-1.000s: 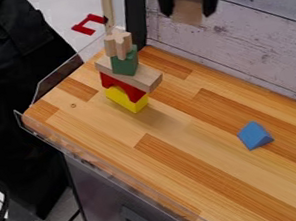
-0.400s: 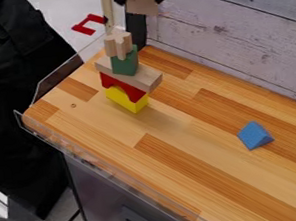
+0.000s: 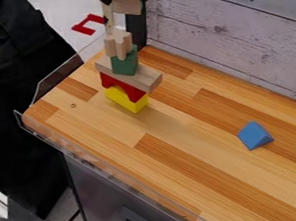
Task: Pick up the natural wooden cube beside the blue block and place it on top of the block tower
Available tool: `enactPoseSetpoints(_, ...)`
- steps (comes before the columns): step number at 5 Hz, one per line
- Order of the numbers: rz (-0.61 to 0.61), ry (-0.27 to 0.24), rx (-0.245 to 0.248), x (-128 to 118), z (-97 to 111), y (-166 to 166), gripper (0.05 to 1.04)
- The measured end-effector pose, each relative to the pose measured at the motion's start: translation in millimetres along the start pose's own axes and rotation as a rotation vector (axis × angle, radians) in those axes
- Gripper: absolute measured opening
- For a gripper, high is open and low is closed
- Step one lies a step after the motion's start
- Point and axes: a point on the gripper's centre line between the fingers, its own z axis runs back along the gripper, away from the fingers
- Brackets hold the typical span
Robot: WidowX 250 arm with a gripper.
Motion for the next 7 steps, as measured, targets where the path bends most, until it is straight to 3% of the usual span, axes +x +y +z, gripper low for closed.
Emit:
enactPoseSetpoints(4, 0.039, 0.088, -0.027, 1.8, -23.6, 12.9, 0.546)
enactPoseSetpoints(7, 0.026, 0.155, -0.017, 6.5, -39.1, 11.5, 0.546)
